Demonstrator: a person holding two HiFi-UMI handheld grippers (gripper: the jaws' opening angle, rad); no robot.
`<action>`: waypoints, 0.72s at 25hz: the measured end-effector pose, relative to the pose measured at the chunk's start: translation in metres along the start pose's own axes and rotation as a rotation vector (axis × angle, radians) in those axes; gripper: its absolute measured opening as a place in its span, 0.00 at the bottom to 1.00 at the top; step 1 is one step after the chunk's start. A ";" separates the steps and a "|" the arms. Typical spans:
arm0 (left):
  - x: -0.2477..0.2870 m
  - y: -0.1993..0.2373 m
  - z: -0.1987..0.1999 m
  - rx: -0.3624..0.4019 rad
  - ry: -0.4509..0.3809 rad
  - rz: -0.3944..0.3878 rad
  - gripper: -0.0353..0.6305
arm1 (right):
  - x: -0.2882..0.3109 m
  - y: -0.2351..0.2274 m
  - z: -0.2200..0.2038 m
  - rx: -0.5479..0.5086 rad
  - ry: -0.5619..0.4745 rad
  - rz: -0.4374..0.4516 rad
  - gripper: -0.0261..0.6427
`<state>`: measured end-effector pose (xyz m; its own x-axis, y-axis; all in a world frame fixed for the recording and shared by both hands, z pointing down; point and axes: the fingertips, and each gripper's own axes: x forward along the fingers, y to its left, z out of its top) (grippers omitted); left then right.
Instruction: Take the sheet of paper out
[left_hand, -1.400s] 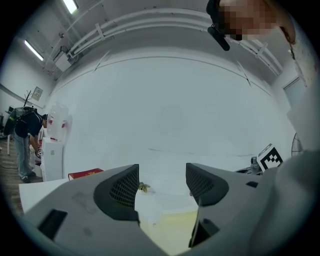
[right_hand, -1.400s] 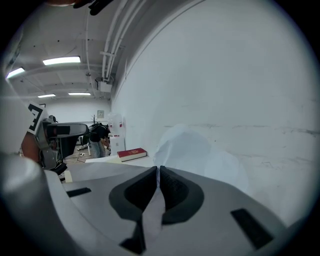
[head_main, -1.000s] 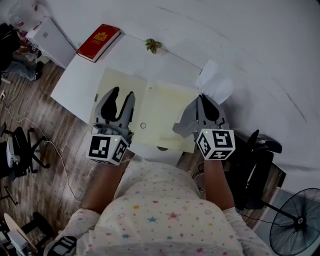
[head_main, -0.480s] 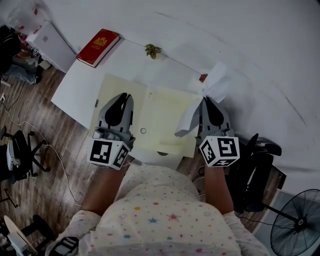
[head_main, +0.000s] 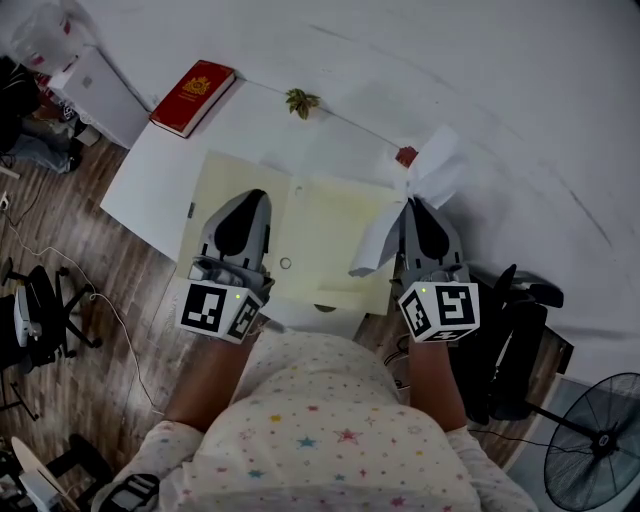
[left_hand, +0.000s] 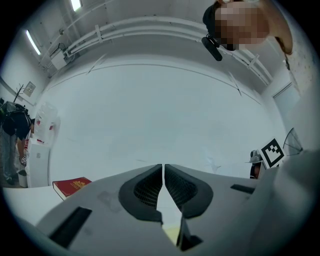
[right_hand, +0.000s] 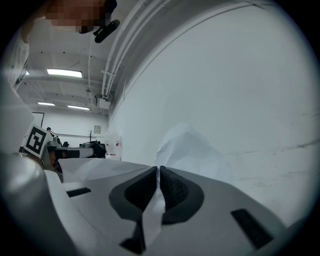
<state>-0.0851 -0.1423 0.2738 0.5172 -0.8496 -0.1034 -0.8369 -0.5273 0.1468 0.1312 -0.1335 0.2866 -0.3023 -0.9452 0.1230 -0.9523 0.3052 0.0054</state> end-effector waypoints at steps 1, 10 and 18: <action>0.000 0.000 0.000 0.000 0.001 -0.001 0.09 | -0.001 0.000 0.000 -0.001 0.000 0.000 0.07; -0.001 -0.003 -0.004 -0.002 0.007 -0.002 0.09 | -0.005 0.000 -0.003 0.008 -0.002 -0.001 0.07; 0.001 -0.001 -0.007 -0.005 0.016 -0.003 0.09 | -0.003 -0.001 -0.004 0.015 0.002 -0.002 0.07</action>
<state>-0.0822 -0.1427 0.2808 0.5225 -0.8481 -0.0876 -0.8346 -0.5298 0.1509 0.1332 -0.1301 0.2904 -0.3000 -0.9457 0.1248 -0.9535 0.3013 -0.0089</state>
